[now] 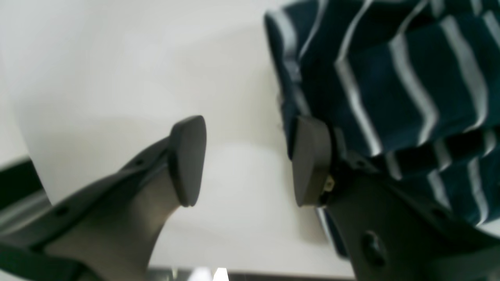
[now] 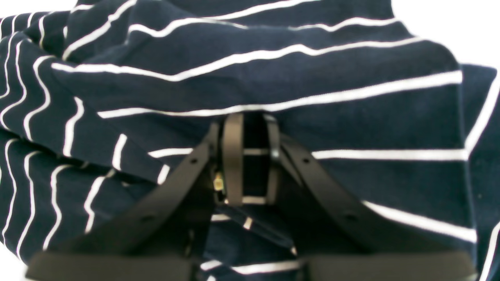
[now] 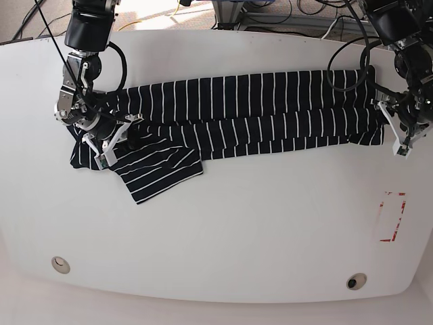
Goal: Layout the t-shirt on the table in an organized manner, then fold the t-shirt properly
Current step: 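Open the left gripper and reposition it along the strip end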
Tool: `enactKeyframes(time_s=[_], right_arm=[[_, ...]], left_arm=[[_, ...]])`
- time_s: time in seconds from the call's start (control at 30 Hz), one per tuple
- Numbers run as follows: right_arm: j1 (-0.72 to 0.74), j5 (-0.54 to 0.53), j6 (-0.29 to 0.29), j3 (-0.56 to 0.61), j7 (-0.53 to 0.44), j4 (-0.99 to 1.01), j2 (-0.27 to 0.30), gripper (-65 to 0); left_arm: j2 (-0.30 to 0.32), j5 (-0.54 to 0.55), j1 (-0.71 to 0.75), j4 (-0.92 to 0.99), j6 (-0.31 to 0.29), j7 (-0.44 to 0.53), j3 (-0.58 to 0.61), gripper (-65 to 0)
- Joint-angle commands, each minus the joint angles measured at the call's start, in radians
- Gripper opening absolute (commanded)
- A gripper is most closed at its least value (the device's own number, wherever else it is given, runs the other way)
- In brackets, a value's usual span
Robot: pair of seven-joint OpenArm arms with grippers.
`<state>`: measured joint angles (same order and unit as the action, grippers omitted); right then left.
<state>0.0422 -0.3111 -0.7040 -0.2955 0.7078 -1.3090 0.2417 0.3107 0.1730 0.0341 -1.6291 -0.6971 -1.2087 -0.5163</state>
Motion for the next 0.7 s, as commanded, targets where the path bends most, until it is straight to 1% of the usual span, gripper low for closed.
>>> enactKeyframes(time_s=[0.0,0.2,0.37,0.53,0.67], right_arm=[[0.002,0.043,0.006,0.002,0.056,-0.001,0.008,-56.8],[0.002,0.043,0.006,0.002,0.057,-0.001,0.008,-56.8],[0.003,0.043,0.006,0.002,0.057,-0.001,0.008,-56.8],[0.003,0.043,0.006,0.002,0.057,-0.001,0.008,-56.8],[0.003,0.043,0.006,0.002,0.059,-0.002,0.008,-56.8]], left_arm=[[0.017,0.004,0.019,-0.004,-0.001,0.007,-0.003,-32.5],[0.015,0.004,0.077,0.046,-0.001,0.007,0.000,-32.5],[0.014,0.006,0.091,0.071,-0.001,0.007,0.003,-32.5],[0.020,0.000,0.094,0.068,-0.001,0.007,0.045,-32.5],[0.058,0.007,0.132,0.040,-0.001,0.005,0.058,-32.5]])
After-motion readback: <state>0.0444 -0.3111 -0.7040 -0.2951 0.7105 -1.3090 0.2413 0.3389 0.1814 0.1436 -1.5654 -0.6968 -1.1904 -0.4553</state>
